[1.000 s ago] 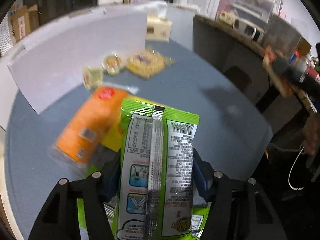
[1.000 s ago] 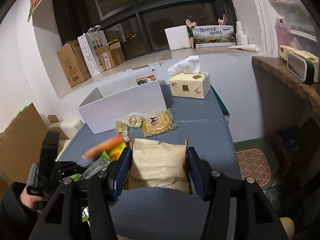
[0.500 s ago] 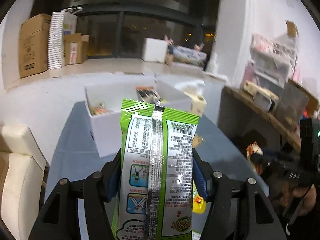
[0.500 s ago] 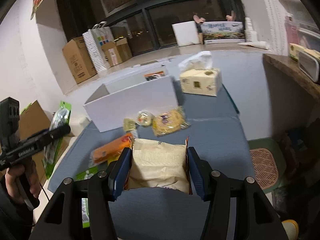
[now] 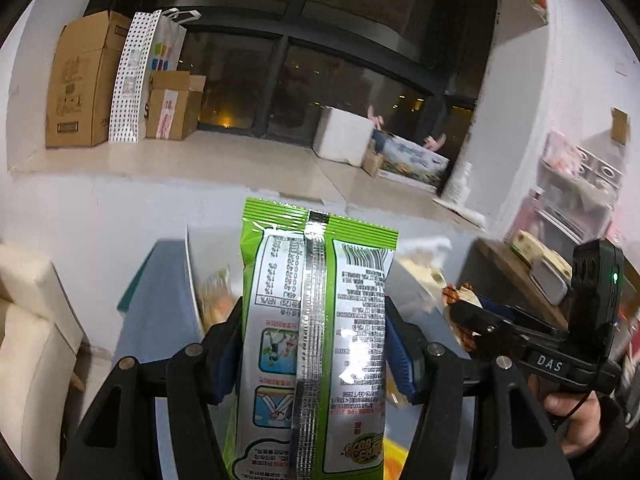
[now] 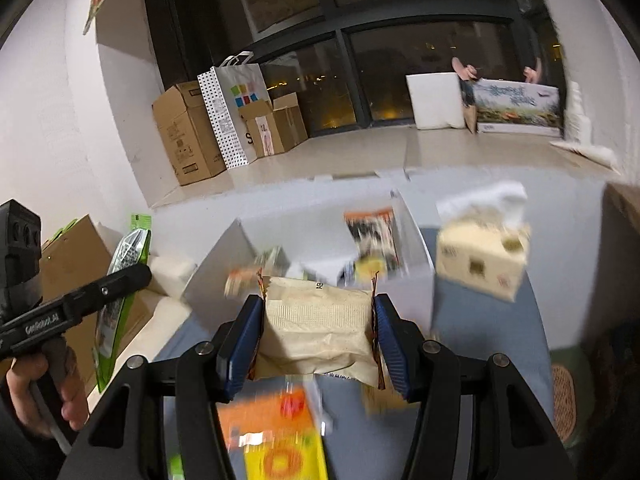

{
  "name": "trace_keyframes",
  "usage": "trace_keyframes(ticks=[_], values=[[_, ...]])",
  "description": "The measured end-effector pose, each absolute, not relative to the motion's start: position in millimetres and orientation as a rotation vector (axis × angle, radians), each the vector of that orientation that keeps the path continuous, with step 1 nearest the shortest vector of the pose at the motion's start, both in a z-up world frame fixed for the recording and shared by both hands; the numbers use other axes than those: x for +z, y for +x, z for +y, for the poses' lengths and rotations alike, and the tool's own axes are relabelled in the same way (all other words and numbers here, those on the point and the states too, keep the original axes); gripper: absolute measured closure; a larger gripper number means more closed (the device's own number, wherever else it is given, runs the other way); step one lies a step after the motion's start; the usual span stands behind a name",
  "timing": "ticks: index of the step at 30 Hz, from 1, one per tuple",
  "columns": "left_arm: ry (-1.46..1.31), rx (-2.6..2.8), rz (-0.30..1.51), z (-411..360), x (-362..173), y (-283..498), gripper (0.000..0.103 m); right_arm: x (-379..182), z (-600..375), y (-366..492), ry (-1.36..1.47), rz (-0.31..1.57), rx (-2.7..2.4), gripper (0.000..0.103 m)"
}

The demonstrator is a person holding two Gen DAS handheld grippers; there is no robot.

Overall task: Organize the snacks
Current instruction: 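Carry both packets over the white box and open both grippers, then move both tools back over the remaining snacks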

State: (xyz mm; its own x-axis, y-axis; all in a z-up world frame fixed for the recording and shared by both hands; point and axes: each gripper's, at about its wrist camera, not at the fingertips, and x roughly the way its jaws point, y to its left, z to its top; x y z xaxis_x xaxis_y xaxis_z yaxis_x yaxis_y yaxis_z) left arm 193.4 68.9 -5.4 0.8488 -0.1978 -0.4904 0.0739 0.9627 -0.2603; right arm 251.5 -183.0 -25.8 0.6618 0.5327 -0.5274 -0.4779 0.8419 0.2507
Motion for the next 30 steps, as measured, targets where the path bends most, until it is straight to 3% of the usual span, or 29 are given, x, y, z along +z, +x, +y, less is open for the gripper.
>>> trace_keyframes(ticks=[9, 10, 12, 13, 23, 30], values=[[-0.161, -0.068, 0.587, 72, -10, 286, 0.031, -27, -149, 363, 0.132, 0.744, 0.512, 0.041], [-0.166, -0.07, 0.595, 73, -12, 292, 0.03, -29, -148, 371, 0.149, 0.76, 0.511, 0.037], [-0.188, -0.068, 0.652, 77, -19, 307, 0.008, -34, -148, 384, 0.188, 0.785, 0.506, 0.017], [-0.207, -0.064, 0.68, 79, -23, 311, 0.0, -37, -147, 389, 0.202, 0.798, 0.508, 0.0], [-0.185, -0.037, 0.707, 80, -40, 305, 0.0, -49, -155, 386, 0.174, 0.796, 0.468, 0.0], [-0.133, -0.096, 0.689, 70, -26, 259, 0.0, -26, -161, 351, 0.179, 0.731, 0.533, 0.0]])
